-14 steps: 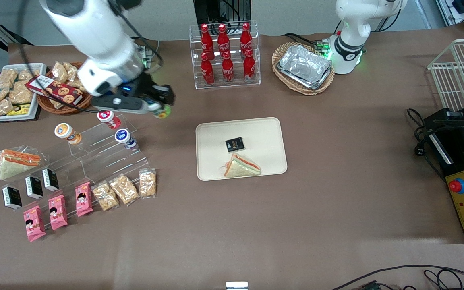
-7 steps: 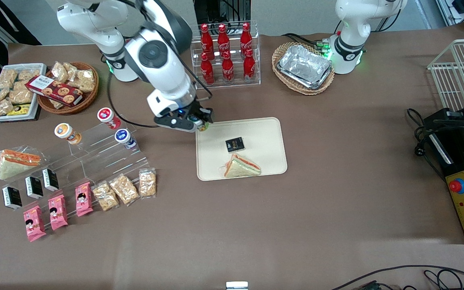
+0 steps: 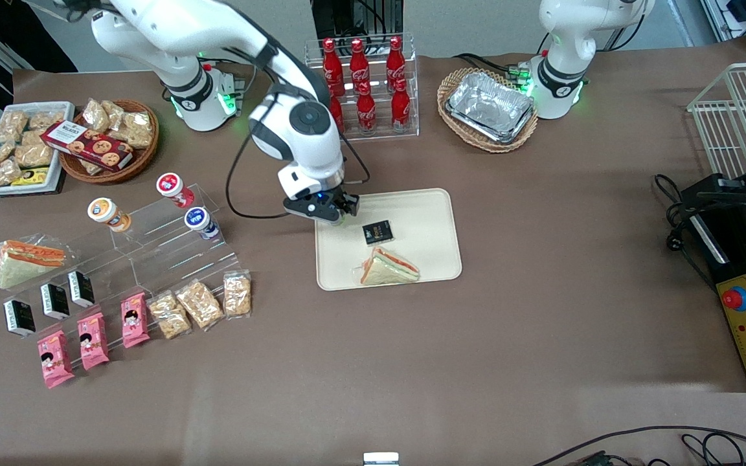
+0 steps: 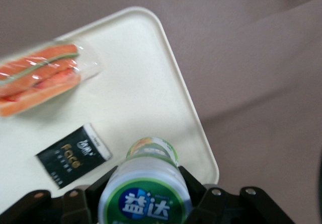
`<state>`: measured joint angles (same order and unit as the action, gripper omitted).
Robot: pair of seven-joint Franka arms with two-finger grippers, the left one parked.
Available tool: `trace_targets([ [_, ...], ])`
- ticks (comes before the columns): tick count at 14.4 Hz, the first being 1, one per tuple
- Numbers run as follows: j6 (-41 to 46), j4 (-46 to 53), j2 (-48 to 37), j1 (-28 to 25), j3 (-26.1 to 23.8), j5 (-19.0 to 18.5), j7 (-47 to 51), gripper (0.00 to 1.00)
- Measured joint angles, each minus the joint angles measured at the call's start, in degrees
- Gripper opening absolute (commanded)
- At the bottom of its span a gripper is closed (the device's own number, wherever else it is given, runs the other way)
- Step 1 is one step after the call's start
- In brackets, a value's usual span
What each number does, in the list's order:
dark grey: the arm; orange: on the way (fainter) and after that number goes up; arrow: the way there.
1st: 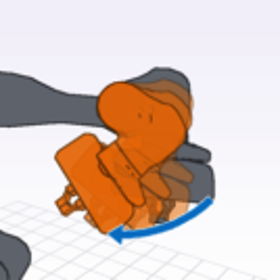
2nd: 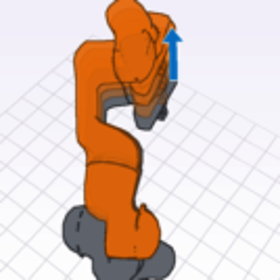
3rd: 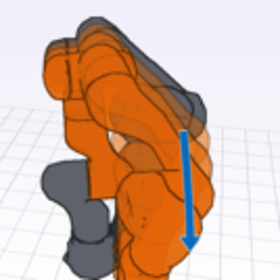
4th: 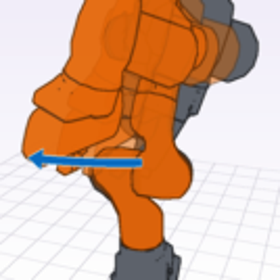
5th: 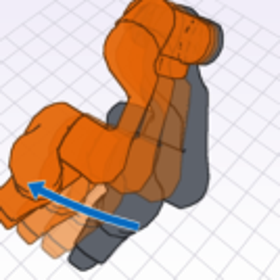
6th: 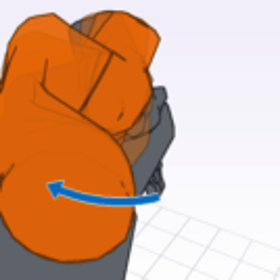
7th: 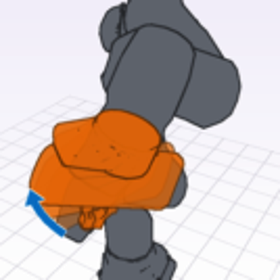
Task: Place green gum on tray
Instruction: 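Carry the gum bottle over to the white tray, then lower the gum bottle onto the tray beside the black pack and release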
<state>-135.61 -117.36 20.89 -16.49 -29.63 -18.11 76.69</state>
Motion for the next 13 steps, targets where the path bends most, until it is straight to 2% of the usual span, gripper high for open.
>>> trace_targets([
  [3, -2.92, 0.07, 4.72, 0.0, 0.14, -2.22, 0.86, 0.41],
  [9, -6.14, 0.15, 7.06, -0.29, 0.14, -2.45, 1.45, 0.41],
  [10, -6.52, 0.15, 7.29, -0.3, 0.14, -2.61, 1.69, 0.44],
  [11, -6.71, 0.15, 7.56, -0.32, 0.14, -3.1, 1.85, 0.62],
  [12, -6.8, 0.15, 7.85, -0.33, 0.14, -3.57, 2.04, 0.92],
  [13, -6.85, 0.15, 8.09, -0.33, 0.15, -3.73, 2.29, 1.0],
])
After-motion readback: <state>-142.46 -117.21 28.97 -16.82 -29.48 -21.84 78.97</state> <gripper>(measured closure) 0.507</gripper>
